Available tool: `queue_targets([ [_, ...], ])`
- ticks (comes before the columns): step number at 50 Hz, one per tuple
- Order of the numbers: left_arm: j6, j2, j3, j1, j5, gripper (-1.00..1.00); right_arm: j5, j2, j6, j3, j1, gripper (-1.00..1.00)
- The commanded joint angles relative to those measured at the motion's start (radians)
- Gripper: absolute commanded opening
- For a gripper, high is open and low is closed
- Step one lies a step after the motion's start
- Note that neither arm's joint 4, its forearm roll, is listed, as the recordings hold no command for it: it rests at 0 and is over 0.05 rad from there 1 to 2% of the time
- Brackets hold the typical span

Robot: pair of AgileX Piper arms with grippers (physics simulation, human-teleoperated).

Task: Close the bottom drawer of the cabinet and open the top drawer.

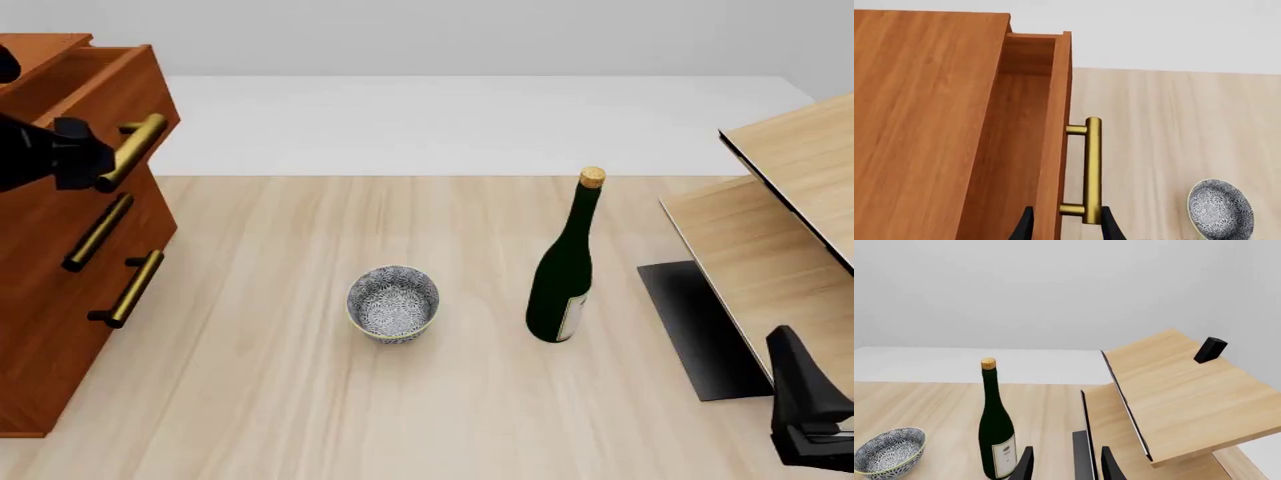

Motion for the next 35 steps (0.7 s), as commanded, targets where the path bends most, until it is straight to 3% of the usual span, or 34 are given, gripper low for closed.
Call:
queue_targets([
  [1, -0.011, 0.008, 0.006, -0.03, 0.0, 1.0, 0.0, 0.0, 0.0, 0.0, 0.0, 1.0],
  [35, -0.067, 0.012, 0.008, -0.156, -0.005, 1.0, 0.0, 0.0, 0.0, 0.0, 0.0, 1.0],
])
